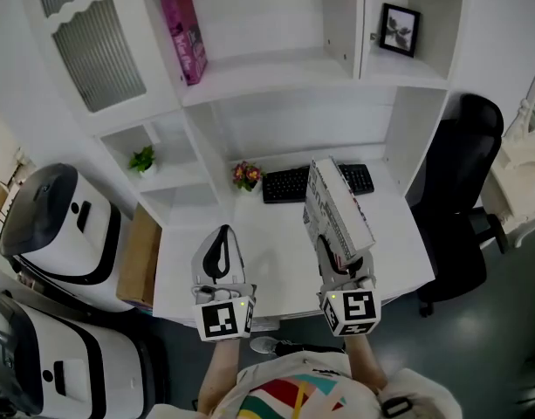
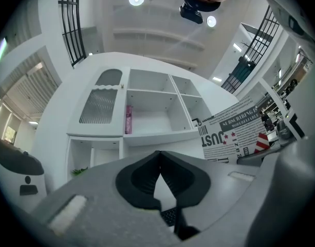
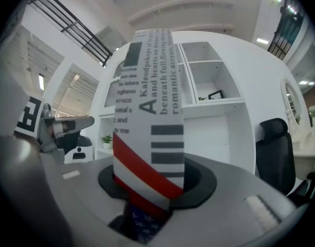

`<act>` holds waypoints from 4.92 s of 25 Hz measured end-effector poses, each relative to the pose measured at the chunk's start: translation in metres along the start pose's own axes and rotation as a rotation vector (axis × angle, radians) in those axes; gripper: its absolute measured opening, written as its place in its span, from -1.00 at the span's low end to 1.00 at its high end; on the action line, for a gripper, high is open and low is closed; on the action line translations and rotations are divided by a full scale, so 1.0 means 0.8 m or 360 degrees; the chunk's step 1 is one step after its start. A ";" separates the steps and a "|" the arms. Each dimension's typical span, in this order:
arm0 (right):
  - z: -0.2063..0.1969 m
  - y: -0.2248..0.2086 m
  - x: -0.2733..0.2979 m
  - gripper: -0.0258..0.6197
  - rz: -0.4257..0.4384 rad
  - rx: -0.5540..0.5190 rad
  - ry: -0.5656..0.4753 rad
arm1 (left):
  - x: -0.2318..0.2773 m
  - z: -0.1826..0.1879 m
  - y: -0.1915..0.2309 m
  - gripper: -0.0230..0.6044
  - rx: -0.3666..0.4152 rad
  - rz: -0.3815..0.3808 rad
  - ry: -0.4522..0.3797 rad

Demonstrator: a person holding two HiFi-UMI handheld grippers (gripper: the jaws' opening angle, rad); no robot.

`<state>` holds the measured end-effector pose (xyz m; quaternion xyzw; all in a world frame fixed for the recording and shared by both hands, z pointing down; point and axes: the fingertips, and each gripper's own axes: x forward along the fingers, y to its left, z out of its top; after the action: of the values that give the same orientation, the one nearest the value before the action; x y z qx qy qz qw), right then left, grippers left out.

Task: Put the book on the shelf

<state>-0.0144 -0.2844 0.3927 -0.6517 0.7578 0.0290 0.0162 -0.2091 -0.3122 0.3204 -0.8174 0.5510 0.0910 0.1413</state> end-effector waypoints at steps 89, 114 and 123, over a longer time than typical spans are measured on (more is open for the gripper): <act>0.356 -0.184 0.502 -0.44 -0.0403 0.0020 0.0122 | 0.149 -0.027 0.102 -0.92 0.0113 -0.0008 0.0052; 0.383 -0.169 0.445 -0.21 -0.0235 0.0057 -0.0077 | 0.145 0.025 0.095 -0.92 0.0194 -0.0043 -0.0045; 0.423 -0.116 0.338 -0.22 -0.0093 -0.0166 -0.0276 | 0.128 0.068 0.068 -0.92 0.0176 -0.0043 -0.0114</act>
<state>0.0323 -0.5431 0.0359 -0.6685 0.7316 0.1244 0.0487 -0.2208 -0.4033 0.2309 -0.8120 0.5386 0.0876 0.2070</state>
